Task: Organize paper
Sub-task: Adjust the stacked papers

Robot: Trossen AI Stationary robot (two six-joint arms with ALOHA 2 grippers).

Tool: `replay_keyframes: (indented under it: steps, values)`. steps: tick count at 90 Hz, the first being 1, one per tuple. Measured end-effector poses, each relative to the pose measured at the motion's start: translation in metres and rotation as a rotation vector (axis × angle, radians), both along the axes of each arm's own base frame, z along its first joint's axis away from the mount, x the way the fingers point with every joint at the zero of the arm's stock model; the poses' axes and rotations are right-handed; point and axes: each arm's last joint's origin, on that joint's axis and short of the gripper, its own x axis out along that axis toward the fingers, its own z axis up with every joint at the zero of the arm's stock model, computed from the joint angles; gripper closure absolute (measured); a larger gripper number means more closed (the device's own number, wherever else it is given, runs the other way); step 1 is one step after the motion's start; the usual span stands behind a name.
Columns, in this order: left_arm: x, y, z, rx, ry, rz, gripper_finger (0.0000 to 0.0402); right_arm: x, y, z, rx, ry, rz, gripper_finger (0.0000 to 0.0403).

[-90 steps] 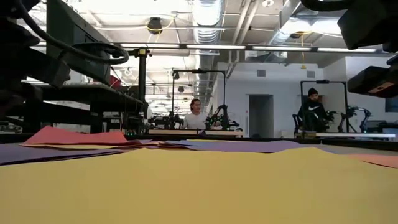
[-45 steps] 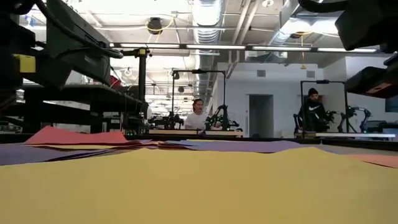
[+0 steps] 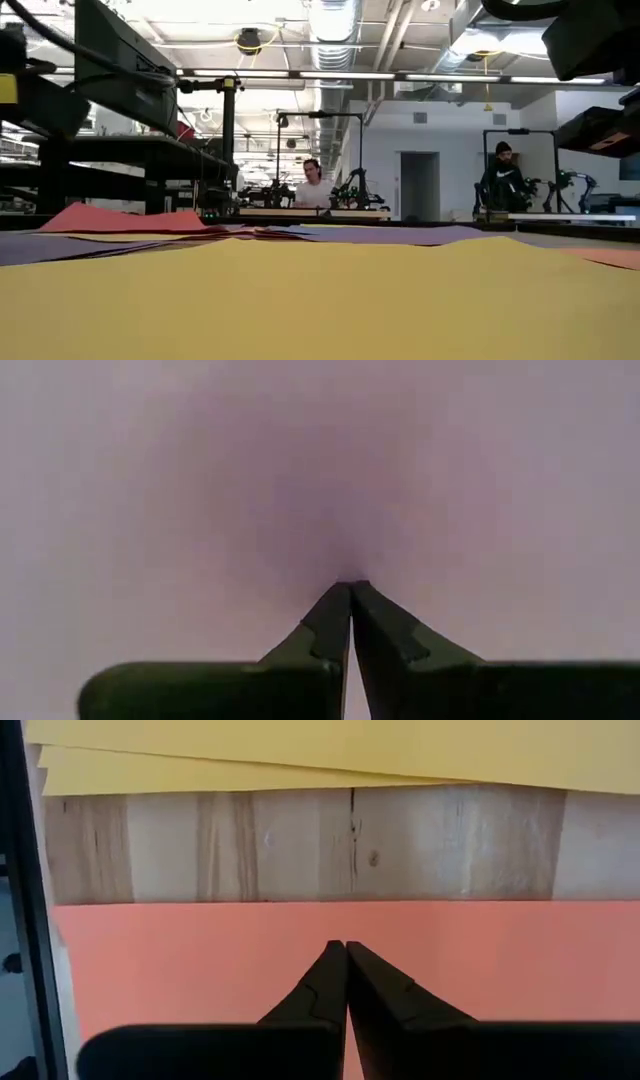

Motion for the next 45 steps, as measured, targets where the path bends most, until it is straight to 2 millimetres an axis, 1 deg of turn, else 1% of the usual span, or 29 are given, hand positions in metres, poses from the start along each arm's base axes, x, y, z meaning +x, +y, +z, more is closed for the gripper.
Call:
replay_keyframes:
  steps: [13, 33, 39, 45]
  values:
    - [0.002, -0.001, 0.009, -0.005, -0.022, 0.0, 0.0402, 0.0, 0.0, 0.0, 0.001, 0.001, -0.003, 0.0403]
    - [0.007, -0.002, 0.042, -0.012, -0.111, 0.003, 0.0402, 0.0, 0.0, 0.0, 0.004, 0.001, -0.008, 0.0403]
    - [0.013, -0.006, 0.054, -0.027, -0.188, -0.024, 0.0402, 0.0, 0.0, 0.001, 0.006, -0.002, -0.008, 0.0403]
    - [0.022, -0.012, 0.064, -0.045, -0.316, -0.099, 0.0402, 0.001, 0.0, 0.002, 0.006, -0.002, -0.007, 0.0403]
